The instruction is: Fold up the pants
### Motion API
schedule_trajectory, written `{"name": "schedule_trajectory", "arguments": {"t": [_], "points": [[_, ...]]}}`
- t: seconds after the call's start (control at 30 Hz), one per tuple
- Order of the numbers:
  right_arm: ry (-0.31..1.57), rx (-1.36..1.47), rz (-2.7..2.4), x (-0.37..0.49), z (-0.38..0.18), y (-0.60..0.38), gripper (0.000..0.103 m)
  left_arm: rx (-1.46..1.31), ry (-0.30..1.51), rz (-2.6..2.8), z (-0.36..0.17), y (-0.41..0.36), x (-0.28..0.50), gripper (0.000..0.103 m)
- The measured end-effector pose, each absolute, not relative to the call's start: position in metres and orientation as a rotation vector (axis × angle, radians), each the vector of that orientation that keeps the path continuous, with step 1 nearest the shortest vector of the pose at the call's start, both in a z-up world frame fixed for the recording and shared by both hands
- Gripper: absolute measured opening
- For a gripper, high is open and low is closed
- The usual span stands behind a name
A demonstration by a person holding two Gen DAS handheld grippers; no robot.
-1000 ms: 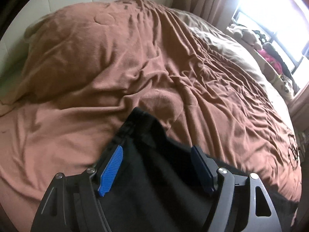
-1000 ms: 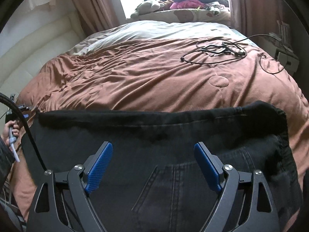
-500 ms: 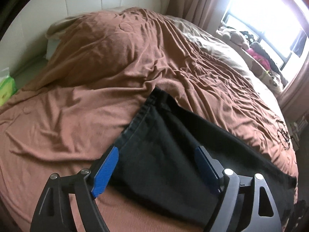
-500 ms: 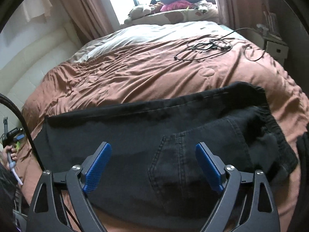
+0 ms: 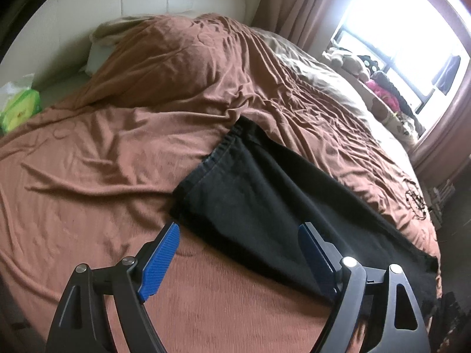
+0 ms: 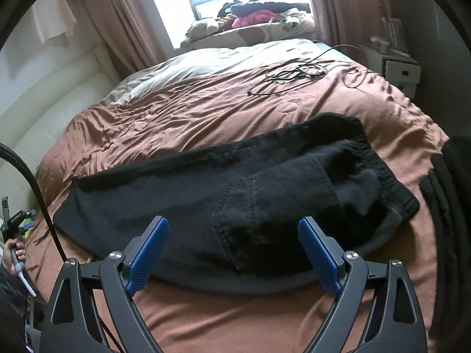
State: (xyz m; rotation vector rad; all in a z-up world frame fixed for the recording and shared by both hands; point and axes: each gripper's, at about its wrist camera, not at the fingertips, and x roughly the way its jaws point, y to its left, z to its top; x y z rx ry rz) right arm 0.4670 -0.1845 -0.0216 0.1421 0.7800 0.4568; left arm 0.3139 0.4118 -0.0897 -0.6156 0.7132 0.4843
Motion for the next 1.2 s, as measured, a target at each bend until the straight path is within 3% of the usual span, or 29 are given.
{"name": "schedule_trajectory", "arguments": {"t": [0.4, 0.67, 1.13, 1.2], "points": [[0.842, 0.269, 0.370, 0.441, -0.057, -0.226, 0.089, -0.760, 0.684, 0.424, -0.121, 0.408, 0.284, 0.084], [0.913, 0.348, 0.333, 0.447, -0.089, -0.237, 0.089, -0.900, 0.681, 0.408, -0.150, 0.424, 0.289, 0.070], [0.974, 0.380, 0.314, 0.477, -0.118, -0.222, 0.089, -1.040, 0.696, 0.417, -0.192, 0.451, 0.323, 0.068], [0.975, 0.376, 0.312, 0.479, -0.120, -0.221, 0.089, -1.037, 0.685, 0.442, -0.192, 0.455, 0.323, 0.061]]}}
